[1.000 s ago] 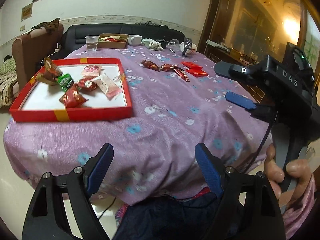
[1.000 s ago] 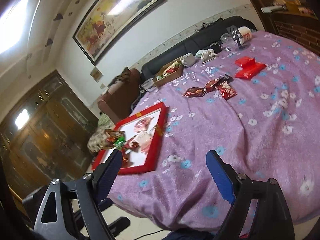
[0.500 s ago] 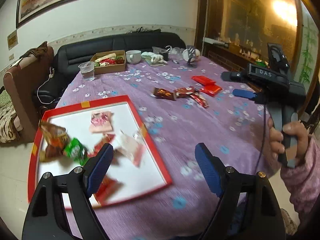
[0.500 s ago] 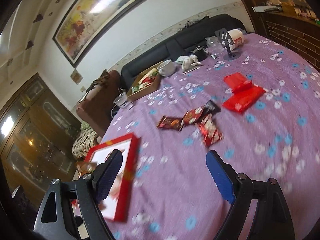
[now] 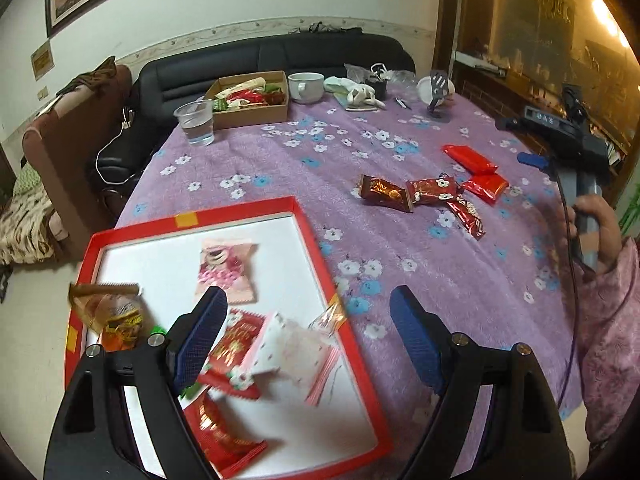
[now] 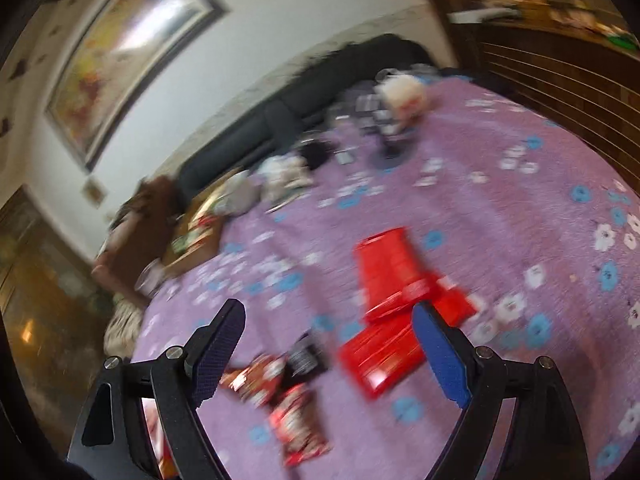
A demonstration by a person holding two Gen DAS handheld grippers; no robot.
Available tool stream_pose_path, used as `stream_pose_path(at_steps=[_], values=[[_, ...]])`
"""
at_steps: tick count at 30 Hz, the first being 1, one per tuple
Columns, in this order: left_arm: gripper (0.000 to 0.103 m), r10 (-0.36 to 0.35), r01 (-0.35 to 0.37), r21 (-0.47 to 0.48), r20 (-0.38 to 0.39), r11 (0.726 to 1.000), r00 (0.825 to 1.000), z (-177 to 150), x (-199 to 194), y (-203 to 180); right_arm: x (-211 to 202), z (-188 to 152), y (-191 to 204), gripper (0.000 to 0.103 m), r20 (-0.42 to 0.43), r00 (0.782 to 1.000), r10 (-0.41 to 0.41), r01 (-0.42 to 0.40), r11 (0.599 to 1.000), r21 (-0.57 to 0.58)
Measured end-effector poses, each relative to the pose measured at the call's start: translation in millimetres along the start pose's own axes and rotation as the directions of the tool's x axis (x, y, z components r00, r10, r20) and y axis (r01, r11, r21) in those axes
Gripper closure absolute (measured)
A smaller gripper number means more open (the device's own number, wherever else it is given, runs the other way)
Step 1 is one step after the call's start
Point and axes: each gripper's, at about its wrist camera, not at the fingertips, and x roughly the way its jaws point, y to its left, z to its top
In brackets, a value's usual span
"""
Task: Organize snacks
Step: 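Grasp a red rectangular packet with the right tool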
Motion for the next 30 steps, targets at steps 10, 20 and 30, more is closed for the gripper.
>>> stream_pose_path(at_steps=[10, 20, 30], values=[[0.019, 0.002, 0.001, 0.05, -0.061, 0.999, 0.998, 31, 46, -76, 72, 41, -38, 0.015, -0.084, 0.996, -0.042, 0.043, 0.999, 0.012], [0.019, -0.011, 0.023, 0.134, -0.091, 0.991, 0.996, 31, 69, -143, 121, 16, -12, 0.025, -0.134, 0.941, -0.311, 0.261, 0.919, -0.296], [0.019, 0.031, -0.021, 0.261, -0.031, 0.965, 0.999, 43, 68, -170, 94, 26, -39, 0.054, -0.167, 0.951, -0.26, 0.22, 0.95, -0.222]])
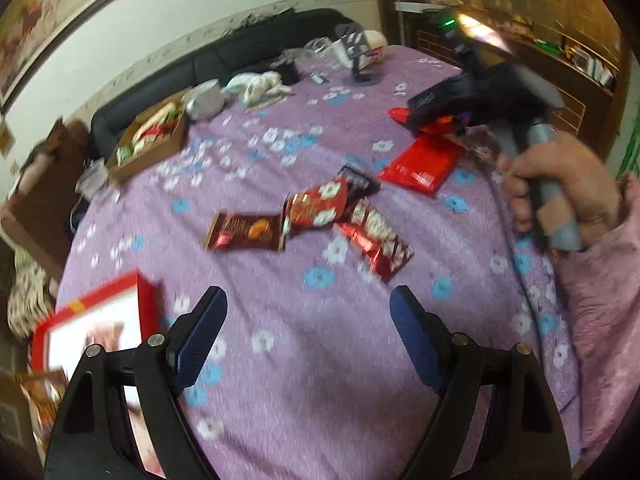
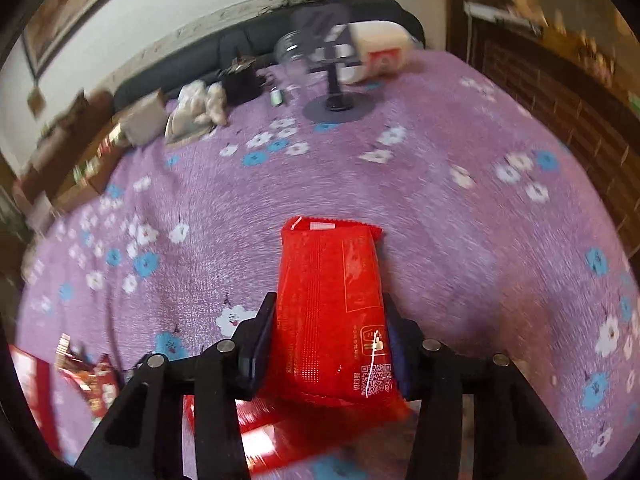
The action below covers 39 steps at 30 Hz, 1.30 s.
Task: Organize snacks
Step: 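Grasp a red rectangular packet with the right tool, then grasp the other red rectangular packet with the left tool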
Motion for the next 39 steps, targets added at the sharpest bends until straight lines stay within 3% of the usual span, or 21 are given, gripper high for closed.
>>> stream_pose_path(at_steps=[3, 6, 7, 8, 10, 11, 13, 14, 16, 19, 21, 23, 27, 32, 36, 38, 39], values=[[0.019, -0.022, 0.021, 0.054, 0.03, 0.998, 0.999, 20, 6, -11, -19, 3, -45, 0.054, 0.04, 0.983, 0.18, -0.184, 0.967, 0.178], [0.019, -0.052, 0.043, 0.129, 0.066, 0.991, 0.996, 50, 19, -29, -31, 2, -86, 0.057, 0.111, 0.947, 0.301, -0.32, 0.895, 0.312], [0.019, -0.069, 0.058, 0.147, 0.067, 0.987, 0.995, 57, 23, -34, -32, 1, -96, 0.068, 0.127, 0.934, 0.333, -0.356, 0.868, 0.345], [0.019, -0.089, 0.077, 0.174, 0.064, 0.982, 0.994, 65, 30, -41, -32, 1, -105, 0.087, 0.144, 0.922, 0.36, -0.387, 0.841, 0.378], [0.019, -0.098, 0.083, 0.234, 0.056, 0.969, 0.994, 78, 45, -56, -29, -1, -121, 0.087, 0.183, 0.885, 0.428, -0.463, 0.773, 0.434], [0.019, -0.103, 0.088, 0.264, 0.041, 0.96, 0.994, 82, 55, -63, -28, -1, -123, 0.087, 0.189, 0.879, 0.437, -0.474, 0.764, 0.439], [0.019, -0.065, 0.061, 0.33, 0.002, 0.942, 0.998, 89, 77, -76, -29, 1, -120, 0.087, 0.159, 0.913, 0.376, -0.407, 0.813, 0.417], [0.019, -0.057, 0.055, 0.342, -0.003, 0.938, 0.998, 90, 82, -80, -27, 2, -118, 0.084, 0.142, 0.921, 0.362, -0.387, 0.826, 0.41], [0.019, -0.088, 0.086, 0.37, -0.011, 0.925, 0.996, 94, 89, -85, -25, 4, -117, 0.084, 0.114, 0.918, 0.381, -0.393, 0.827, 0.402], [0.019, -0.11, 0.111, 0.439, -0.028, 0.892, 0.994, 99, 95, -95, -34, 8, -113, 0.08, 0.079, 0.952, 0.297, -0.305, 0.883, 0.357], [0.019, -0.095, 0.095, 0.5, -0.025, 0.861, 0.995, 100, 99, -102, -36, 9, -110, 0.062, 0.047, 0.966, 0.252, -0.254, 0.916, 0.31], [0.019, -0.141, 0.144, 0.544, -0.049, 0.827, 0.989, 101, 101, -108, -36, 8, -107, 0.048, 0.009, 0.967, 0.254, -0.247, 0.93, 0.271], [0.018, -0.144, 0.159, 0.615, -0.074, 0.773, 0.987, 101, 111, -117, -31, 2, -92, 0.043, -0.067, 0.983, 0.174, -0.16, 0.972, 0.169], [0.017, -0.228, 0.257, 0.56, -0.123, 0.788, 0.966, 113, 123, -110, -18, -4, -77, 0.042, -0.126, 0.986, 0.105, -0.093, 0.991, 0.1], [0.017, -0.299, 0.341, 0.435, -0.166, 0.833, 0.94, 120, 136, -100, -18, -2, -83, 0.038, -0.115, 0.984, 0.133, -0.116, 0.982, 0.146], [0.028, -0.344, 0.387, 0.368, -0.179, 0.846, 0.922, 120, 138, -96, -19, -2, -88, 0.038, -0.108, 0.983, 0.146, -0.126, 0.977, 0.173], [0.049, -0.381, 0.423, 0.343, -0.185, 0.839, 0.906, 119, 137, -95, -18, 0, -88, 0.037, -0.106, 0.983, 0.148, -0.127, 0.975, 0.181]])
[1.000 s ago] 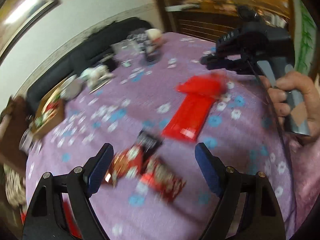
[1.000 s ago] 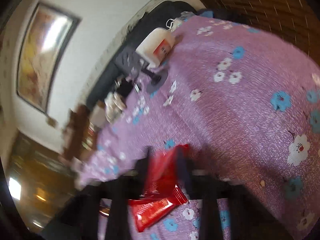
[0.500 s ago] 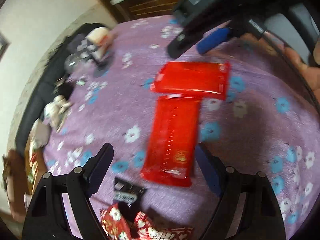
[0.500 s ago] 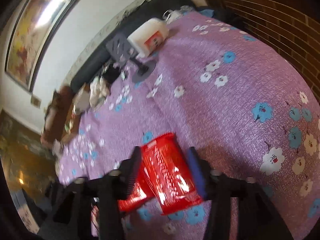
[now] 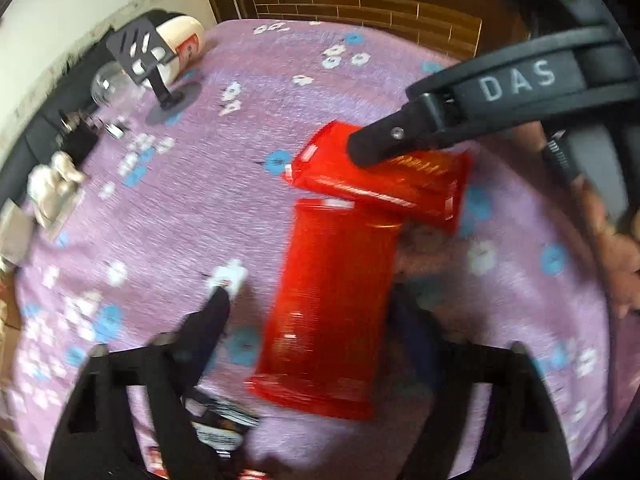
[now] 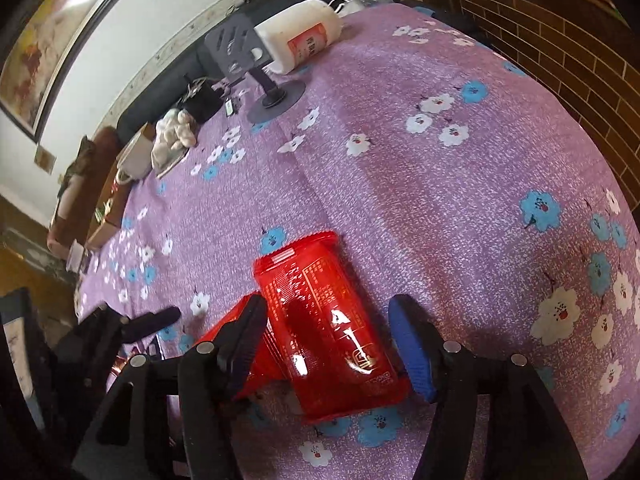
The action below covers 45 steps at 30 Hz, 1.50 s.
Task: Organize snacks
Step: 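Grasp the other red rectangular packet with the left tool, then carry both red packets over the tray and open both tools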
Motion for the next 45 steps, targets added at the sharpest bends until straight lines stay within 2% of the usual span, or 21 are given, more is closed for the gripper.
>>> stream_pose_path(at_steps=[1, 3, 4, 5, 9, 11, 17, 21, 24, 26, 29, 31, 32, 33, 40, 45], values=[[0.054, -0.02, 0.02, -0.01, 0.012, 1.0, 1.0, -2, -2, -3, -1, 0, -2, 0.037, 0.003, 1.0, 0.002, -0.002, 1.0, 0.008], [0.055, 0.036, -0.036, -0.009, 0.037, 0.999, 0.999, -7, -5, -14, -3, 0, -4, 0.037, 0.002, 1.0, 0.006, -0.006, 1.0, 0.012], [0.055, 0.041, -0.04, -0.03, 0.038, 0.999, 0.998, -9, -6, -14, -3, 0, -4, 0.037, 0.0, 1.0, 0.005, -0.005, 1.0, 0.007], [0.055, 0.033, -0.029, -0.093, 0.035, 0.995, 0.999, -12, -7, -11, -3, 0, -3, 0.037, -0.002, 1.0, 0.002, -0.002, 1.0, -0.001], [0.056, 0.05, -0.038, -0.236, 0.046, 0.971, 0.998, -34, -20, -9, 0, -3, 6, 0.035, -0.015, 1.0, -0.017, 0.017, 0.999, -0.045], [0.056, 0.034, -0.009, -0.294, 0.08, 0.956, 0.996, -48, -32, -11, 2, -5, 12, 0.032, -0.019, 0.999, -0.037, 0.036, 0.996, -0.076], [0.056, 0.098, -0.025, -0.378, 0.174, 0.926, 0.98, -86, -76, -17, 10, -13, 31, 0.022, -0.017, 0.993, -0.113, 0.109, 0.98, -0.166], [0.056, 0.133, -0.023, -0.471, 0.202, 0.882, 0.97, -118, -99, -6, 19, -20, 47, 0.019, 0.011, 0.978, -0.208, 0.204, 0.946, -0.253], [0.056, 0.156, -0.023, -0.538, 0.203, 0.843, 0.967, -143, -112, 2, 27, -28, 60, 0.02, 0.06, 0.953, -0.296, 0.299, 0.897, -0.326], [0.056, 0.165, -0.02, -0.568, 0.204, 0.823, 0.965, -158, -117, 7, 27, -27, 58, 0.02, 0.055, 0.954, -0.294, 0.296, 0.905, -0.306], [0.056, 0.177, -0.024, -0.592, 0.202, 0.805, 0.963, -175, -126, 7, 26, -28, 59, 0.025, 0.059, 0.953, -0.296, 0.299, 0.905, -0.301], [0.056, 0.181, -0.026, -0.601, 0.199, 0.799, 0.963, -184, -130, 7, 25, -28, 62, 0.039, 0.068, 0.954, -0.293, 0.3, 0.906, -0.297], [0.056, 0.18, -0.024, -0.608, 0.197, 0.794, 0.964, -189, -132, 7, 24, -29, 65, 0.05, 0.074, 0.954, -0.29, 0.299, 0.906, -0.3], [0.056, 0.179, -0.022, -0.617, 0.194, 0.786, 0.964, -195, -135, 6, 24, -29, 67, 0.054, 0.077, 0.955, -0.286, 0.296, 0.907, -0.299], [0.055, 0.184, -0.018, -0.643, 0.192, 0.766, 0.964, -230, -159, -4, 23, -29, 66, 0.053, 0.098, 0.957, -0.272, 0.288, 0.922, -0.258], [0.055, 0.175, 0.003, -0.645, 0.211, 0.765, 0.962, -243, -170, -11, 12, -51, 67, 0.053, 0.096, 0.955, -0.282, 0.297, 0.926, -0.235]])
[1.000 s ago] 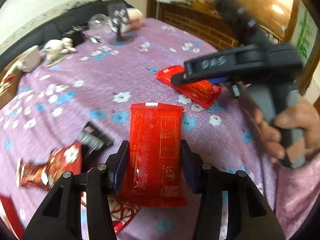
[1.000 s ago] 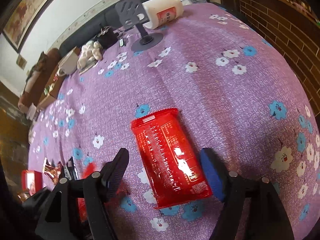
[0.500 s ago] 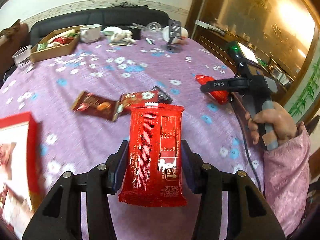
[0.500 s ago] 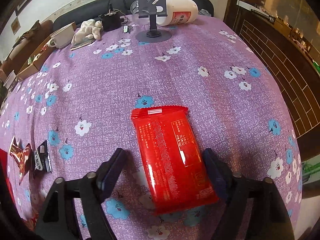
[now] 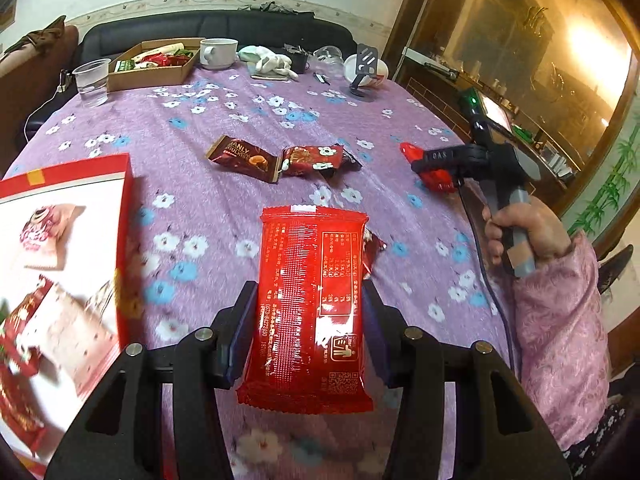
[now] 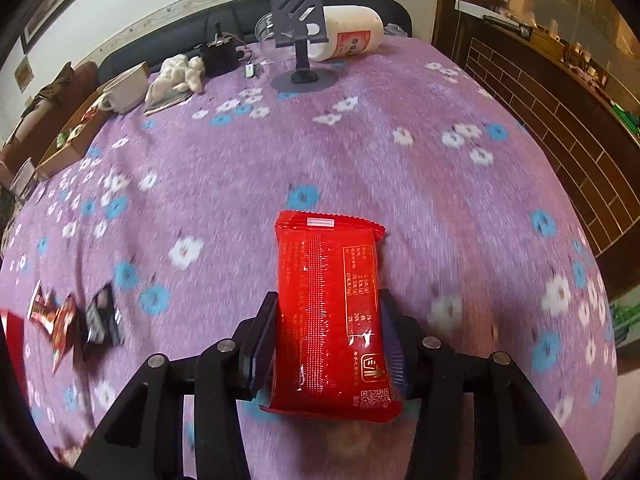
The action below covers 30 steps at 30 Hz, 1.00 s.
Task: Organize snacks
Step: 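Carry both red packets over the tray and open both tools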
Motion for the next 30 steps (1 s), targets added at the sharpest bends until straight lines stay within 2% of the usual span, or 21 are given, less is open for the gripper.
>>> stream_pose_path(at_steps=[6, 13, 17, 19, 21, 24, 26, 28, 30], values=[[0.055, -0.04, 0.04, -0.019, 0.012, 0.999, 0.999, -18, -15, 1, -27, -42, 1, 0.053, -0.045, 0.999, 0.021, -0.022, 0.999, -0.033], [0.055, -0.066, 0.066, -0.013, 0.0, 0.998, 0.998, -38, -25, 1, -60, -96, 12, 0.054, -0.055, 0.998, 0.027, -0.031, 0.997, -0.072], [0.055, -0.066, 0.067, -0.016, 0.013, 0.998, 0.998, -46, -38, 9, -77, -116, 16, 0.054, -0.069, 0.989, 0.132, -0.134, 0.991, -0.03], [0.055, -0.063, 0.063, -0.018, 0.023, 0.998, 0.998, -48, -45, 15, -83, -126, 19, 0.055, -0.08, 0.967, 0.24, -0.24, 0.971, 0.01], [0.055, -0.056, 0.056, -0.02, 0.035, 0.998, 0.998, -51, -53, 21, -89, -134, 23, 0.055, -0.092, 0.937, 0.337, -0.335, 0.941, 0.042], [0.055, -0.044, 0.045, -0.033, 0.044, 0.998, 0.998, -56, -63, 33, -96, -148, 39, 0.055, -0.114, 0.858, 0.5, -0.496, 0.866, 0.064], [0.055, -0.033, 0.035, -0.041, 0.05, 0.999, 0.998, -60, -70, 41, -104, -158, 61, 0.055, -0.14, 0.822, 0.552, -0.552, 0.833, 0.043], [0.055, -0.031, 0.034, -0.051, 0.058, 0.998, 0.998, -64, -77, 49, -112, -164, 86, 0.055, -0.169, 0.768, 0.618, -0.624, 0.781, 0.024], [0.055, -0.022, 0.026, -0.061, 0.064, 0.998, 0.998, -67, -84, 58, -119, -164, 108, 0.056, -0.188, 0.732, 0.655, -0.666, 0.746, 0.003]])
